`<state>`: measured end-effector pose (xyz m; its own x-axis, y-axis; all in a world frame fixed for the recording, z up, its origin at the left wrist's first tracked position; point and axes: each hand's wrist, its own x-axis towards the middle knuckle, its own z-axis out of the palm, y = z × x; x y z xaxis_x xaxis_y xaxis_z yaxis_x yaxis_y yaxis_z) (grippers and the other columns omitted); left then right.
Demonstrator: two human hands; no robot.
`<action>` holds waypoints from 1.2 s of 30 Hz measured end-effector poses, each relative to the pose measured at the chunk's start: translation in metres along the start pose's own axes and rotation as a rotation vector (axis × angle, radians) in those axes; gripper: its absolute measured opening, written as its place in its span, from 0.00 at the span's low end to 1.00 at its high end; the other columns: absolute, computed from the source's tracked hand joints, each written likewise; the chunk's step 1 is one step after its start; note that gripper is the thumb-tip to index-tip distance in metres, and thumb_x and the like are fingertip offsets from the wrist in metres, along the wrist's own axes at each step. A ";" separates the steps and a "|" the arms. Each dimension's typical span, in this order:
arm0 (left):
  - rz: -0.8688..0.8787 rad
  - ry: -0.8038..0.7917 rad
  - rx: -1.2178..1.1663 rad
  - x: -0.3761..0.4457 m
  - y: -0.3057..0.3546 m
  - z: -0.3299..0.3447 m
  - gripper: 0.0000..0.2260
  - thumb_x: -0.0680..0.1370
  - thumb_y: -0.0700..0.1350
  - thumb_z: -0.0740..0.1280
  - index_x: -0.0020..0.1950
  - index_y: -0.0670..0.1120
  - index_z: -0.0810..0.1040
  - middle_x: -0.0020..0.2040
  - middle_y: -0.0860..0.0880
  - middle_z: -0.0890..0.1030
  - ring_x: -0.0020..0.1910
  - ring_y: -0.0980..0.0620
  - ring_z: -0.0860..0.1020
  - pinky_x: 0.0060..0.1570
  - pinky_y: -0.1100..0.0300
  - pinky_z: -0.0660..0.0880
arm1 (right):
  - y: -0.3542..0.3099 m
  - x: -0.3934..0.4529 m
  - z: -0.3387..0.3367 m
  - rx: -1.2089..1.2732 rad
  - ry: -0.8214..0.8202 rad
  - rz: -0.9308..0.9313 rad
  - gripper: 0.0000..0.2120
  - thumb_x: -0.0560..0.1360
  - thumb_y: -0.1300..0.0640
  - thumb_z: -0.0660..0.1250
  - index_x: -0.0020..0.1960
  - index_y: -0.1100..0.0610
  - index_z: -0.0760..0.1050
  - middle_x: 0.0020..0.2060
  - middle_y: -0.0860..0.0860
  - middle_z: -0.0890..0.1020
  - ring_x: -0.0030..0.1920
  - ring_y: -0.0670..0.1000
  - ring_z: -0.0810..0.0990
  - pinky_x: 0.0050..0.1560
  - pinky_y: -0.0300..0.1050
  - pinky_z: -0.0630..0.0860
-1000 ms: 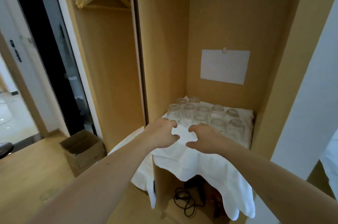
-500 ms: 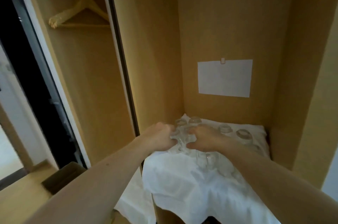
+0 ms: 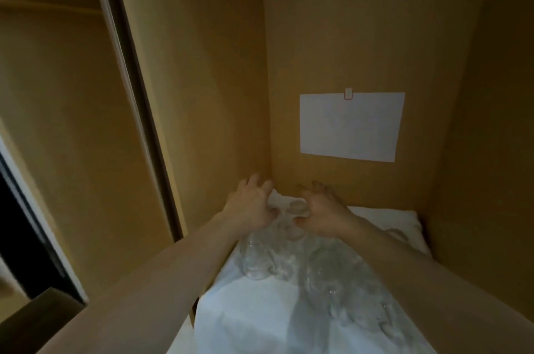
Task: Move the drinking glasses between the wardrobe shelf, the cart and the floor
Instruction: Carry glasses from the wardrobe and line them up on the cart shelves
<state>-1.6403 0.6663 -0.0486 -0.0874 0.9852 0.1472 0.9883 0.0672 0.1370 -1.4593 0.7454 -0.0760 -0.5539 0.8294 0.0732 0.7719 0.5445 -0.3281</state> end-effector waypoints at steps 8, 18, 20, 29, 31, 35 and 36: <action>-0.014 -0.205 -0.158 0.093 -0.036 0.071 0.28 0.77 0.58 0.68 0.76 0.54 0.68 0.74 0.47 0.67 0.72 0.43 0.67 0.70 0.51 0.68 | 0.009 0.077 0.038 0.008 -0.112 0.182 0.38 0.75 0.41 0.70 0.79 0.49 0.60 0.70 0.56 0.65 0.72 0.60 0.65 0.67 0.52 0.70; -0.140 -0.505 -0.210 0.165 -0.046 0.123 0.20 0.86 0.48 0.58 0.75 0.39 0.65 0.71 0.40 0.73 0.69 0.47 0.72 0.62 0.64 0.68 | 0.004 0.128 0.056 -0.178 -0.356 0.266 0.42 0.69 0.44 0.78 0.76 0.54 0.64 0.66 0.56 0.74 0.64 0.56 0.77 0.62 0.51 0.77; -0.129 -0.593 -0.218 0.173 -0.043 0.129 0.17 0.86 0.42 0.57 0.73 0.34 0.67 0.70 0.36 0.73 0.71 0.44 0.72 0.53 0.70 0.68 | 0.002 0.132 0.058 -0.186 -0.371 0.291 0.39 0.70 0.48 0.79 0.75 0.54 0.65 0.64 0.55 0.75 0.62 0.56 0.78 0.59 0.50 0.79; -0.085 -0.359 -0.217 0.179 -0.039 0.114 0.25 0.69 0.52 0.74 0.63 0.44 0.78 0.57 0.48 0.78 0.55 0.49 0.77 0.41 0.61 0.75 | 0.012 0.134 0.040 -0.107 -0.091 0.397 0.41 0.63 0.49 0.82 0.73 0.50 0.69 0.62 0.53 0.75 0.59 0.56 0.79 0.50 0.44 0.77; -0.119 -0.215 -0.315 0.182 -0.036 0.097 0.18 0.69 0.52 0.74 0.56 0.47 0.80 0.49 0.50 0.81 0.46 0.50 0.79 0.37 0.61 0.73 | 0.019 0.130 0.026 -0.047 0.150 0.473 0.39 0.62 0.46 0.82 0.69 0.51 0.69 0.59 0.55 0.74 0.55 0.57 0.79 0.47 0.44 0.74; -0.301 0.146 -0.845 0.190 -0.026 0.053 0.17 0.68 0.53 0.76 0.54 0.51 0.80 0.53 0.50 0.83 0.52 0.46 0.82 0.52 0.55 0.80 | 0.030 0.110 -0.011 0.599 0.787 0.685 0.41 0.60 0.44 0.83 0.66 0.54 0.67 0.57 0.54 0.74 0.48 0.53 0.79 0.48 0.46 0.78; -0.361 0.200 -1.044 0.188 -0.019 0.041 0.17 0.67 0.51 0.77 0.53 0.51 0.80 0.55 0.49 0.83 0.52 0.45 0.82 0.53 0.51 0.81 | 0.031 0.104 -0.020 0.839 0.871 0.719 0.43 0.61 0.45 0.83 0.68 0.56 0.67 0.57 0.55 0.76 0.47 0.52 0.80 0.50 0.49 0.81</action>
<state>-1.6707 0.8569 -0.0639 -0.4587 0.8855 0.0746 0.3198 0.0862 0.9435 -1.4867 0.8505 -0.0595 0.4837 0.8693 0.1020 0.2154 -0.0053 -0.9765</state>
